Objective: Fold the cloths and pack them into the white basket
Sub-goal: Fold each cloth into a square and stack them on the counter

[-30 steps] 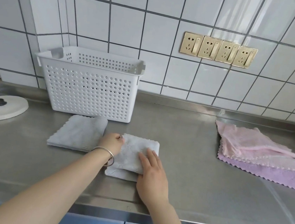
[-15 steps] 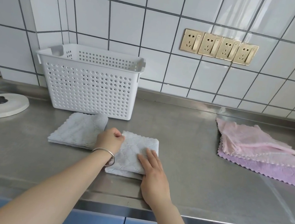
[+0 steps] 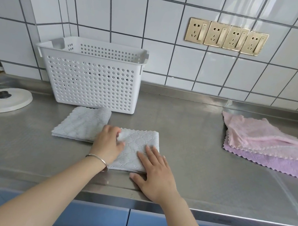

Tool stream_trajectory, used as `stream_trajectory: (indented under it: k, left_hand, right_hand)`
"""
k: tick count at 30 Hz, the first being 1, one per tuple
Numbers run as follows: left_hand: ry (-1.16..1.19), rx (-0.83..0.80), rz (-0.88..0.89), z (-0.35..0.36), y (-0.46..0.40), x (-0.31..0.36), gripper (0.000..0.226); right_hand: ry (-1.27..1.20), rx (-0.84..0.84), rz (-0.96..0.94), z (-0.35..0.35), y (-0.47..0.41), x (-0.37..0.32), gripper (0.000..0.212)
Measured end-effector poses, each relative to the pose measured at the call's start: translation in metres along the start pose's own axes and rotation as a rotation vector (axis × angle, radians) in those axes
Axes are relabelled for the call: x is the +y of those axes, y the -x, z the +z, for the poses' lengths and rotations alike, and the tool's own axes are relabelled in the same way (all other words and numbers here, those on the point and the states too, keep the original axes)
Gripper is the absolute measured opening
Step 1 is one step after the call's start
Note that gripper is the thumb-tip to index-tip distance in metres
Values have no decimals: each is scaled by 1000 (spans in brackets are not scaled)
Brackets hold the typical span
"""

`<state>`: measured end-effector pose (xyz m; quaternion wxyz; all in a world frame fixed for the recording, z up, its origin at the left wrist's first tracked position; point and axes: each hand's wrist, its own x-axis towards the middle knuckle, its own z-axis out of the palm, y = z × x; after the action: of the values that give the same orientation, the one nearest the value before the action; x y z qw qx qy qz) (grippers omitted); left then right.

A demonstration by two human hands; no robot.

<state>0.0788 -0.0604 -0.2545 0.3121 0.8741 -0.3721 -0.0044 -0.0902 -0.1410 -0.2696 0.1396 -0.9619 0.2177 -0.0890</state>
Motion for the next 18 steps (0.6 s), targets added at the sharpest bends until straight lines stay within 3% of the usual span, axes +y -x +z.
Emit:
stream_trajectory:
  k: [3,6,10,13,15,18]
  left_hand:
    - [-378,-223,236,-6,30,2,85]
    - [-452,-428,303,-3,48,-1,117]
    - [-454,-515,364,2,28,2,127]
    - [-461,-538,387,15,-4,10,130]
    - [-450,-536,385,27,-31,20,124]
    - [-455,-513,356,51,-88,34,87]
  right_hand:
    - [136,42,-34,-1,7,-1,74]
    - [140,45,-5,0,15,-3,62]
    - [187,56,26,-4,9,4,84]
    - [76,-152,98,-10,-12,16,101]
    - [66,-194,153,-16,-36,31,92]
    - [70,-180,187,-19,-84,69,60]
